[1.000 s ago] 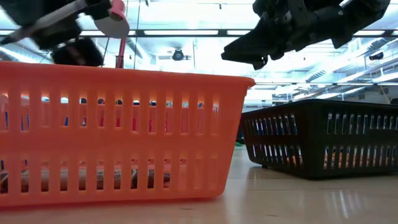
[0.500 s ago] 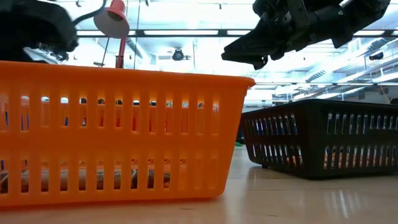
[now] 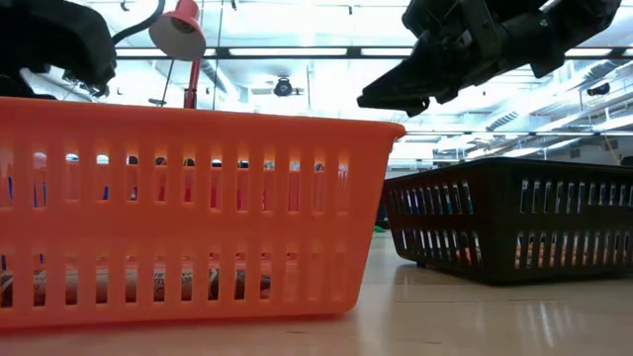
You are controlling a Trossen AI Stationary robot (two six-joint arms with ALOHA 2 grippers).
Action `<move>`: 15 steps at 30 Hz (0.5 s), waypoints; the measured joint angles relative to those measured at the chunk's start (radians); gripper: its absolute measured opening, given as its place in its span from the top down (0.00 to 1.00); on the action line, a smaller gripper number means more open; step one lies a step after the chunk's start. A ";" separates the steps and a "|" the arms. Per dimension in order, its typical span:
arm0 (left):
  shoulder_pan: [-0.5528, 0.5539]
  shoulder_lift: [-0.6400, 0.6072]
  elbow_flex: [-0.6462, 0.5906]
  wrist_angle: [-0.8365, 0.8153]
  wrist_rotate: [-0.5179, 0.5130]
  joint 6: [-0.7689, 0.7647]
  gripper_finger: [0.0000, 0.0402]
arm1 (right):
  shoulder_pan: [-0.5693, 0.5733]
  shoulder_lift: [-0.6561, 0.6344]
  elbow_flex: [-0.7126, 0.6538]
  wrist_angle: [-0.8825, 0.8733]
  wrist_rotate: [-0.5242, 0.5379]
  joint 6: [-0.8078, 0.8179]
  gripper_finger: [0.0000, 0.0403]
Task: Sort crayons
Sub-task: Put the violet crayon into the red bin
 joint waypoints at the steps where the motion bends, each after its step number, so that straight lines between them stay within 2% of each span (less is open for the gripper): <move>1: 0.015 -0.002 0.000 0.017 0.056 0.003 0.59 | 0.000 0.000 0.000 -0.001 -0.001 -0.006 0.67; 3: 0.051 -0.005 0.000 0.072 0.109 -0.004 0.59 | 0.000 0.000 0.000 -0.001 0.007 -0.017 0.67; 7: 0.135 -0.005 0.000 0.222 0.110 0.029 0.61 | 0.000 0.000 0.000 -0.012 0.057 -0.021 0.67; 11: 0.222 -0.005 0.000 0.405 0.112 0.137 0.62 | 0.000 0.000 0.000 -0.024 0.116 -0.014 0.67; 15: 0.302 -0.005 0.000 0.608 0.091 0.309 0.63 | 0.000 0.000 0.000 -0.025 0.119 -0.014 0.67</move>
